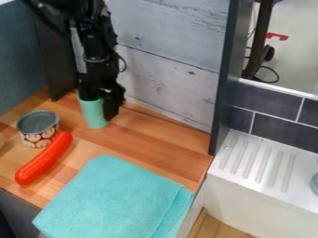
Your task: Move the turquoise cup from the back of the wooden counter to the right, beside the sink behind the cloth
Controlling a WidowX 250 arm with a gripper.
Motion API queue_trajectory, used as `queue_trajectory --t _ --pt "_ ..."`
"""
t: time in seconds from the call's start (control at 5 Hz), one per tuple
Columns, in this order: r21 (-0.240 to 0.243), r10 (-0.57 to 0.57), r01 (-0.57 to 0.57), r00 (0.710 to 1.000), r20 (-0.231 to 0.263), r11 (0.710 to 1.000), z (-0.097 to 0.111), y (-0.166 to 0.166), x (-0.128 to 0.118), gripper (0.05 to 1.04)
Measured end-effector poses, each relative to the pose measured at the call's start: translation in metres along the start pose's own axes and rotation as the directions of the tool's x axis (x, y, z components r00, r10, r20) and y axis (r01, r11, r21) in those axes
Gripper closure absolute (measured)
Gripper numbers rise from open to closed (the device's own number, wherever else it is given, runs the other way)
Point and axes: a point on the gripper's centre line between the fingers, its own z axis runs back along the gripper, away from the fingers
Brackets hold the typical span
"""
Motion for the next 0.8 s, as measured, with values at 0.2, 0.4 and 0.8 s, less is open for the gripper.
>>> queue_trajectory --t 0.2,0.4,0.8 --pt "-0.005 0.011 -0.011 1.0 0.001 1.0 -0.001 0.007 0.0 0.714" --pt "-0.029 -0.005 0.005 1.0 0.015 1.0 -0.001 0.005 0.001 0.916" --pt "-0.046 -0.045 0.053 0.987 0.156 0.998 0.055 -0.015 -0.007 0.981"
